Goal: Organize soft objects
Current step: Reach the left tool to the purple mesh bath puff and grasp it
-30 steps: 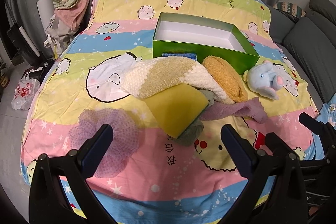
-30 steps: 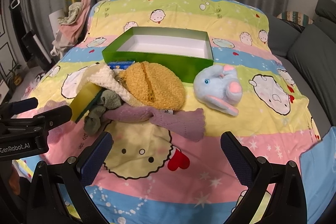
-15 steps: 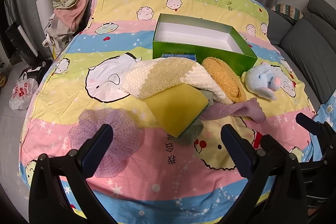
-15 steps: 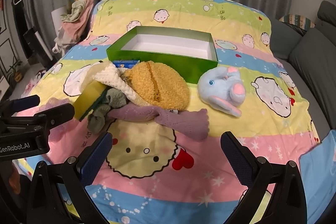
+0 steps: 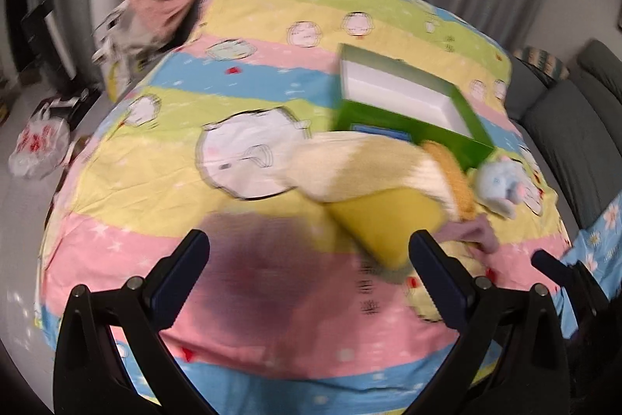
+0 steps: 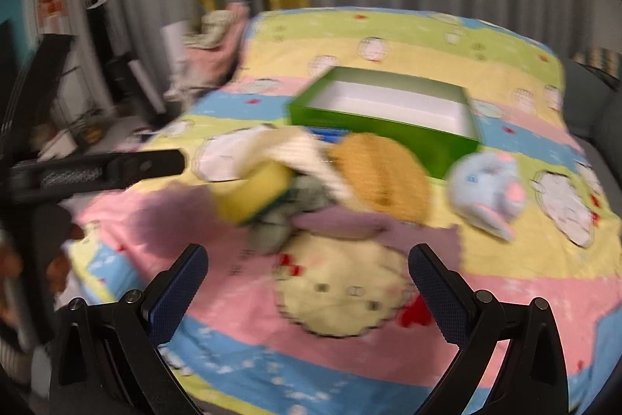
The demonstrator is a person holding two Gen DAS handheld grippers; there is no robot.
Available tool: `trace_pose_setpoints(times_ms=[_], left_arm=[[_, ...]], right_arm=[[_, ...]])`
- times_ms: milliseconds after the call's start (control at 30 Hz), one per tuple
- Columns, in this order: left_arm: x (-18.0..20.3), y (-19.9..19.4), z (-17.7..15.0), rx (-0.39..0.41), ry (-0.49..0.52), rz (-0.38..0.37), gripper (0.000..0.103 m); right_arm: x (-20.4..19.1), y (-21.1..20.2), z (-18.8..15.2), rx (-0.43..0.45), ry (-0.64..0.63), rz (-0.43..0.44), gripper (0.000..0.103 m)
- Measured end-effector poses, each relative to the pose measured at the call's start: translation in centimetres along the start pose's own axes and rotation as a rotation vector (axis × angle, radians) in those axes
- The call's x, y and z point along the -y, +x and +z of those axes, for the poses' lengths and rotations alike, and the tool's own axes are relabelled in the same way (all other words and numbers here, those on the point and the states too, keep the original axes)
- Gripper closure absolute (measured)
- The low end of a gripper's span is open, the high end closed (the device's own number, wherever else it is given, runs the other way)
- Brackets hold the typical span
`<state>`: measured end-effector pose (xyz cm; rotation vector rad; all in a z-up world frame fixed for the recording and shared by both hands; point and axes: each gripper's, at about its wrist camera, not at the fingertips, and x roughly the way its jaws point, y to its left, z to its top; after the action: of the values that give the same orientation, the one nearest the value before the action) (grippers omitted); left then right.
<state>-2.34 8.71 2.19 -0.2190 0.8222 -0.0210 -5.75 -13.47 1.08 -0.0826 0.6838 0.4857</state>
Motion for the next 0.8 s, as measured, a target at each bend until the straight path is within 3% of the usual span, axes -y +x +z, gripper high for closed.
trace_pose_setpoints(times_ms=[67,167,400,600,667,733,800], left_arm=[[-2.2,0.1,-0.1,-0.009,-0.050,0.004,0.001],[-5.1,0.7,-0.7,-0.036,-0.123,-0.050,0.001],[-6.0,3.0,-2.4,-0.118,-0.113,-0.112,0.003],[-6.6,5.1,-2.5,-0.177,-0.114,-0.168,0.021],[-6.7,5.5,-2.5,-0.183,-0.108,-0.170,0.021],[-6.9,5.8,-2.6,-0.192,-0.107,-0.188,0.031],[-6.9,6.0,-2.6,-0.204,-0.101,-0.204,0.033]], right_arm=[[-1.7,0.5,-0.1,0.008,-0.053,0.045,0.000],[-4.5,1.7,-0.4,-0.008,-0.123,0.136,0.000],[-9.8,7.6,-0.8,-0.107,-0.205,0.266,0.000],[-10.9,11.5,0.1,-0.157,-0.151,0.315,0.000],[-11.3,12.7,0.3,-0.172,-0.159,0.303,0.001],[-11.3,13.5,0.3,-0.197,-0.153,0.312,0.004],[-11.3,14.4,0.2,-0.228,-0.144,0.326,0.010]])
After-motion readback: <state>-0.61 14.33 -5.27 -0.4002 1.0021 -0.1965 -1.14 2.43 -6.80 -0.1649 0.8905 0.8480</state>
